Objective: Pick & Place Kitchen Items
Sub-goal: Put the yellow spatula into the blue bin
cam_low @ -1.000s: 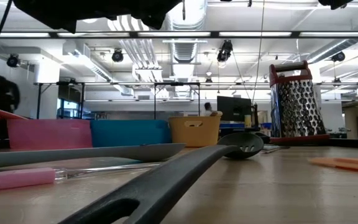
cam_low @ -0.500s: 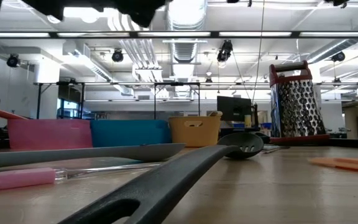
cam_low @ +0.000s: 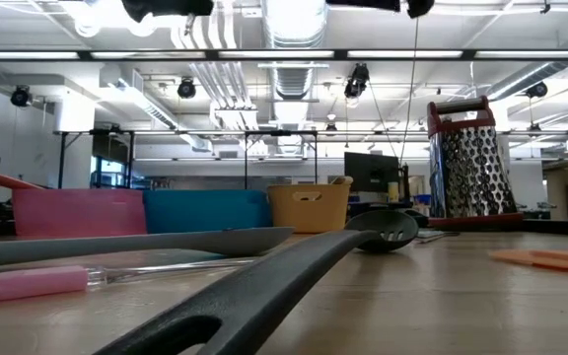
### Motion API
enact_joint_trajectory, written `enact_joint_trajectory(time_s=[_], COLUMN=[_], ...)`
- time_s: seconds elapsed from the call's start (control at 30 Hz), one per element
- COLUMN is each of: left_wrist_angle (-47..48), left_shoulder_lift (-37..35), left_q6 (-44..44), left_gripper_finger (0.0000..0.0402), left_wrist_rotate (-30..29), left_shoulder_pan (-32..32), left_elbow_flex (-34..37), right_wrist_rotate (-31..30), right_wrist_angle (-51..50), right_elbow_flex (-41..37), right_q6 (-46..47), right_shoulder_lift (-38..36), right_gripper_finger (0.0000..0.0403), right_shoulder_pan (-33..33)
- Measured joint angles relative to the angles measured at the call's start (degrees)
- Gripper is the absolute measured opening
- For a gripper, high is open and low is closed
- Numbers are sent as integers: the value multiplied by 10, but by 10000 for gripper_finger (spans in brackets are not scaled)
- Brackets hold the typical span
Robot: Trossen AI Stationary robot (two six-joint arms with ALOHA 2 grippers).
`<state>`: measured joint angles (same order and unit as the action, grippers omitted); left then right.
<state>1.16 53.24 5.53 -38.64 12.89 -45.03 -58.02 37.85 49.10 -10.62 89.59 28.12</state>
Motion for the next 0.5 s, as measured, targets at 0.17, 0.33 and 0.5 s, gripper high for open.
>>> enact_joint_trajectory(time_s=[0.17,0.33,0.5], left_wrist_angle=[92,208,266], left_shoulder_lift=[-1,58,157], left_q6=[-58,-132,-163], left_gripper_finger=[65,65,65], left_wrist_rotate=[-39,41,219], left_shoulder_pan=[-75,-215,-351], left_elbow_flex=[-37,-102,-158], right_wrist_rotate=[-71,-123,-129], right_wrist_angle=[-34,-40,-66], right_elbow_flex=[0,0,0], right_q6=[36,32,36], right_shoulder_lift=[-4,-7,-21], right_gripper_finger=[198,205,200], right_shoulder_pan=[0,0,2])
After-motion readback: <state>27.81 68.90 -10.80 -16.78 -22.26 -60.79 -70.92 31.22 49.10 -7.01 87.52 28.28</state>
